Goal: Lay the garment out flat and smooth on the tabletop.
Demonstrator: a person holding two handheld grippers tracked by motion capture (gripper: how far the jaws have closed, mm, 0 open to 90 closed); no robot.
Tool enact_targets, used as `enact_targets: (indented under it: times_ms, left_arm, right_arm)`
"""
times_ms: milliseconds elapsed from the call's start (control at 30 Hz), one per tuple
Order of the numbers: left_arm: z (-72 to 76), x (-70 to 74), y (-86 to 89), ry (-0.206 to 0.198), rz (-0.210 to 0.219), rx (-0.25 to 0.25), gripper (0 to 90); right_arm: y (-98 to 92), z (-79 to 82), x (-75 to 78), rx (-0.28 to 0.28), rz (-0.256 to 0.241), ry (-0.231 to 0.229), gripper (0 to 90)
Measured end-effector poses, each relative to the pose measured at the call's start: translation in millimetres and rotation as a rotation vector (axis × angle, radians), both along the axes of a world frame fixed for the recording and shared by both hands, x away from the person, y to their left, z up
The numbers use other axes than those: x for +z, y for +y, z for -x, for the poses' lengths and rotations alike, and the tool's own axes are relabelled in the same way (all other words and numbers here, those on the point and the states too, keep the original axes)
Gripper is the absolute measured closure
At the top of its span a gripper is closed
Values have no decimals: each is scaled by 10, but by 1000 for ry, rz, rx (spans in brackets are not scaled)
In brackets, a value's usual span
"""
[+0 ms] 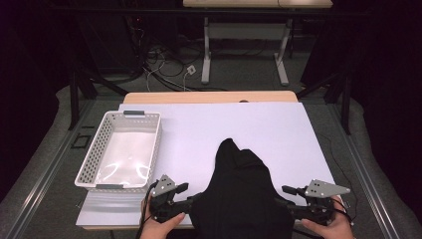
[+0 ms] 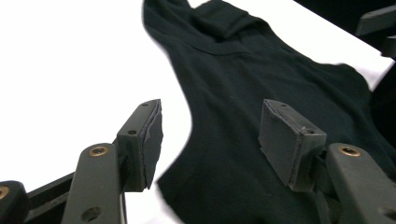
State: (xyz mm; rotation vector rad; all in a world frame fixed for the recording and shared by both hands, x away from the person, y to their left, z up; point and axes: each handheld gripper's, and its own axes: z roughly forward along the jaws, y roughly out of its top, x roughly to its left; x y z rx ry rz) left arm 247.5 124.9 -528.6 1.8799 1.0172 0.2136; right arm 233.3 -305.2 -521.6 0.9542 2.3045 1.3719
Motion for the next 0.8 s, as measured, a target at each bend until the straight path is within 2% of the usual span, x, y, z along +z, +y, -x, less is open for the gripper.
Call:
enact_targets:
  times_ms: [100,200,267,500,533,633,700,800]
  left_arm:
    - [-4,-37,32,11,-7,28,400]
    - [-5,-105,32,38,-25,45,401]
    - [-2,-146,23,54,-43,53,402]
    - [20,-246,7,90,-61,83,408]
    - [23,-258,7,95,-59,90,408]
    - [24,-278,16,101,-56,106,408]
    - [22,-287,23,108,-52,121,408]
    - [19,-300,31,114,-65,136,417]
  right_arm:
    - [-72,-2,3,-61,-20,-10,453]
    - [-151,-13,-7,-109,-30,-11,446]
    - [-193,-13,-23,-134,-19,-5,442]
    - [-292,37,-127,-229,31,42,445]
    - [-302,40,-141,-231,40,42,450]
    - [-311,54,-200,-250,69,78,480]
    - [-300,51,-245,-248,99,104,491]
    - [-255,44,-287,-237,111,128,504]
